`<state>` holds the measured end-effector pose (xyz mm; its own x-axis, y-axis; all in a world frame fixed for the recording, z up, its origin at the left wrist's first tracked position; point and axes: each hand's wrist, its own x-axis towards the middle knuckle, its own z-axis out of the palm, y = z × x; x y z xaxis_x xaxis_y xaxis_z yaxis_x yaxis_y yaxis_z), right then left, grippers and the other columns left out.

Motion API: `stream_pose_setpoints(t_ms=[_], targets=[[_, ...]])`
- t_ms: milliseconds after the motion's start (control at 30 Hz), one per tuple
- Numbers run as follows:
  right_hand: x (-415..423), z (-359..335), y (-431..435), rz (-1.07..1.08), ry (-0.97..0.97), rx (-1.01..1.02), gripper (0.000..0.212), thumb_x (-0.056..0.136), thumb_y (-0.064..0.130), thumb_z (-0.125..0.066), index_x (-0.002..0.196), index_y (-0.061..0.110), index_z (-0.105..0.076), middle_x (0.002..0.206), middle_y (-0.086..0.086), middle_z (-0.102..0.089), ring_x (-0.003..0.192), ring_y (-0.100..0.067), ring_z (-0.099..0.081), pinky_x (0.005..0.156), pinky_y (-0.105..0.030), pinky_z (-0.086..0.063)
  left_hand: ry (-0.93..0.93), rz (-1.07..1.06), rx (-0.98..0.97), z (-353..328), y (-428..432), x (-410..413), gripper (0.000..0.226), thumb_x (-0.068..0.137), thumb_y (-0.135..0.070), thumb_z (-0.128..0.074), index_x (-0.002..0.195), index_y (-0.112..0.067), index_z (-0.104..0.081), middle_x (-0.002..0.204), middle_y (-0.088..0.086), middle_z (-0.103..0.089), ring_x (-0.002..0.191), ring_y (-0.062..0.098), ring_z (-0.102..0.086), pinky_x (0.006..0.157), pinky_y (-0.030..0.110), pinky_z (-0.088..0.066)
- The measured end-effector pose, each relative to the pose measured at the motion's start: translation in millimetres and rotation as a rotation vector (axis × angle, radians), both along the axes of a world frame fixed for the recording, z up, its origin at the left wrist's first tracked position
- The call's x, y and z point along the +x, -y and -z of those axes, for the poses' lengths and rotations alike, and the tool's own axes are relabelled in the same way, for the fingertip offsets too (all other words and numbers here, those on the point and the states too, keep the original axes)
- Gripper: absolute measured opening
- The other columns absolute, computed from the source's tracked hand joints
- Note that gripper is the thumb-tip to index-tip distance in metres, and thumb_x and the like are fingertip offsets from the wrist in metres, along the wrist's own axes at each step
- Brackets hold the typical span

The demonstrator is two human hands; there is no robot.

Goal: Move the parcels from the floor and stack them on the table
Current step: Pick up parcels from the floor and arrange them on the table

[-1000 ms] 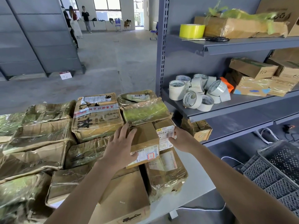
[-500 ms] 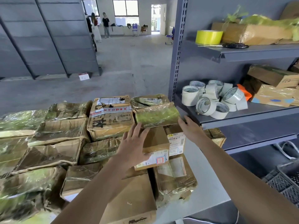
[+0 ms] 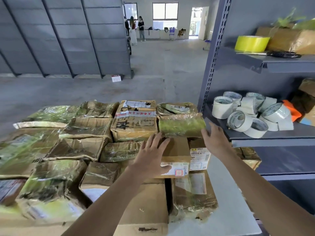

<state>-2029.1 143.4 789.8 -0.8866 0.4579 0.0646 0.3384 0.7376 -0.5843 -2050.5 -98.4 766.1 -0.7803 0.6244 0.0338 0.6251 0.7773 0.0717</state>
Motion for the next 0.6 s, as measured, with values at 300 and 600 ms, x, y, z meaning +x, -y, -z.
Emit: stream_pose_setpoints(t_ms=[300,600], targets=[[-19.4,0.6,52.2,-0.36,-0.101,0.249,0.048,0.102,0.035,-0.039,0.144,0.011,-0.039,0.147,-0.009,-0.039,0.131,-0.026,-0.044,0.106,-0.039,-0.037,0.034,-0.343,-0.105,3.0,55.0,6.5,0.094,0.082,-0.025,-0.067,0.15,-0.021,-0.003,0.158,0.01,-0.003,0.147,0.032,0.002,0.117,0.055,-0.015],[-29.6,12.7,79.7,-0.448,-0.001,0.411,0.047,0.1,0.04,-0.039,0.141,0.018,-0.044,0.144,-0.005,-0.042,0.135,-0.024,-0.038,0.116,-0.048,-0.024,-0.001,-0.342,-0.206,2.8,62.6,2.1,0.079,0.088,-0.01,-0.055,0.149,-0.026,-0.008,0.154,0.006,-0.016,0.135,0.039,-0.025,0.1,0.051,-0.041]])
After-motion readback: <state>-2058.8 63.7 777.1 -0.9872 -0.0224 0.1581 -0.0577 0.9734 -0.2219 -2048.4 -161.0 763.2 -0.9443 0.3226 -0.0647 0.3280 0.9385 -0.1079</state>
